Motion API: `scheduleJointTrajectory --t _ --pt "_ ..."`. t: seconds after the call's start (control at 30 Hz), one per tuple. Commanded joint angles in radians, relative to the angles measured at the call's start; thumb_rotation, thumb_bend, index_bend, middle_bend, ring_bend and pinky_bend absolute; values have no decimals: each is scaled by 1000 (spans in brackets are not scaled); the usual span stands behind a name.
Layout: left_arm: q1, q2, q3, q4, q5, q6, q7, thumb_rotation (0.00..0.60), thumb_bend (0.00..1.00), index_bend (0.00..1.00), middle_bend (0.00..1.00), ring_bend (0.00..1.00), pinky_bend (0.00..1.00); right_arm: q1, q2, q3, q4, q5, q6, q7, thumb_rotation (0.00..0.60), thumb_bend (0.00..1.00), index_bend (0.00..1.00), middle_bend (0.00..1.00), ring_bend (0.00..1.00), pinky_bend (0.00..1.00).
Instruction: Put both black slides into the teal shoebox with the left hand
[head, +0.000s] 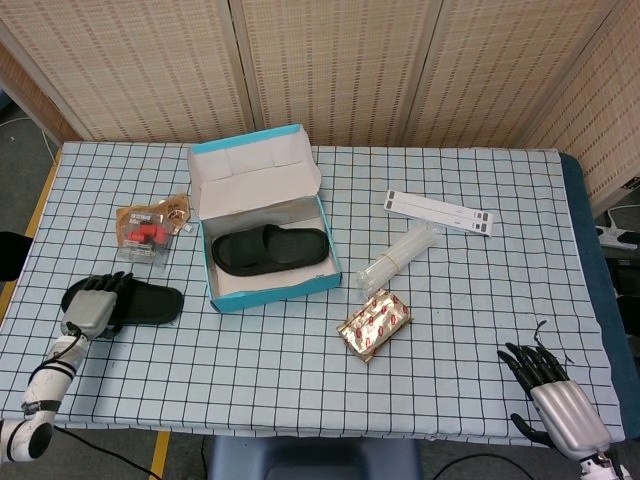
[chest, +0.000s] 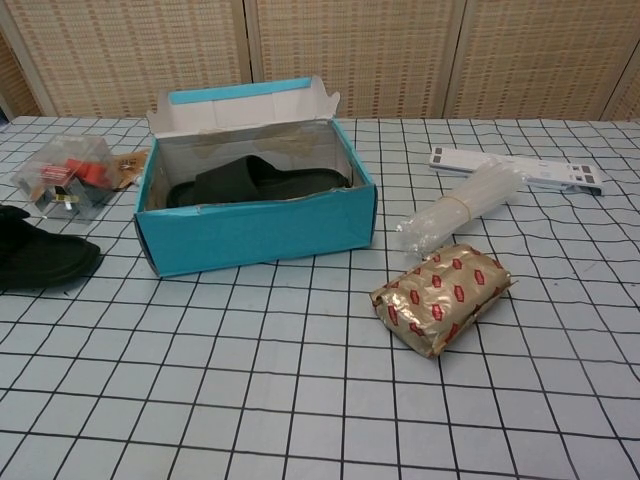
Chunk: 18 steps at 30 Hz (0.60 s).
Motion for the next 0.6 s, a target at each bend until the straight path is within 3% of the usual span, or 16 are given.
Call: scheduleJointTrajectory --t 0.03,0.13,0.23,0.5,0.6 --pt "7 -27 -7 42 32 12 -47 600 361 132 190 158 240 0 0 0 1 0 1 0 600 206 0 0 0 0" --pt "8 -41 -8 70 38 1 -67 600 425 244 300 254 315 -1 1 1 1 1 3 3 600 206 0 0 0 0" --pt "12 -38 -10 69 49 -2 -98 600 560 352 413 370 391 -1 2 0 0 -1 3 5 600 206 0 0 0 0" --pt "44 35 -27 -6 139 124 -225 600 892 491 581 528 541 -1 3 -2 1 -6 4 6 600 207 0 0 0 0" --pt "57 79 -39 -58 150 166 -237 600 935 540 624 568 577 -1 3 -2 1 -7 3 7 600 207 0 0 0 0"
